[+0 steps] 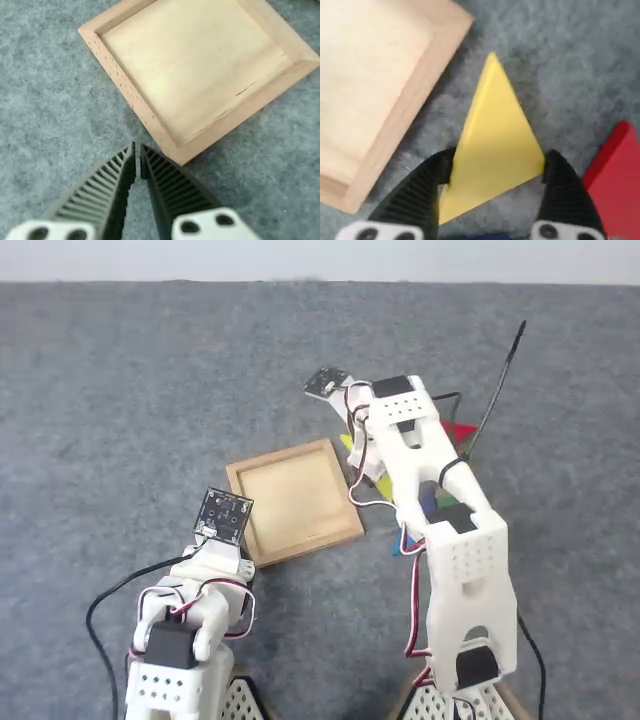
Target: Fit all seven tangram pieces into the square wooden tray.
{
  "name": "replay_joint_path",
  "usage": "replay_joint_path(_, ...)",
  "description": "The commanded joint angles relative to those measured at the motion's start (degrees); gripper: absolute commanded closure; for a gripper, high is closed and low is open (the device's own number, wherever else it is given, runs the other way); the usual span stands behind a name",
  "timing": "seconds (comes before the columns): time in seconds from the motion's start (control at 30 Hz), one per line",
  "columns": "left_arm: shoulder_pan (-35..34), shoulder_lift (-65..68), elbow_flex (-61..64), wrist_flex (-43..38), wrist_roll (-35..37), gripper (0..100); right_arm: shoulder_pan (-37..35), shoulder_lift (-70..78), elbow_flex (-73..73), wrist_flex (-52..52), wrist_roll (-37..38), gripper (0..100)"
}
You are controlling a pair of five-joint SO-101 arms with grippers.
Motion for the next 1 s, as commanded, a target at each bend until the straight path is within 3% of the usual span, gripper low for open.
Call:
replay_joint_path(0.0, -0.44, -1.05, -0.57, 0.26, -0.09, 98, 0.57, 0.31, 0.09, 1.71, -2.81, 90.6)
replay_joint_path(0.3, -0.44, -1.05, -0.57, 0.26, -0.09, 98, 9.1, -2.51, 0.18, 1.71, -8.35, 93.0)
replay_joint_path(0.47, -0.44, -1.05, -0.57, 0.26, -0.09, 98, 9.54, -6.99, 2.73, 1.36, -9.85, 93.0)
replay_joint_path(0.97, -0.44, -1.05, -0.57, 0.26, -0.09, 98, 10.24, -34.77, 35.52, -14.11, -12.92, 93.0)
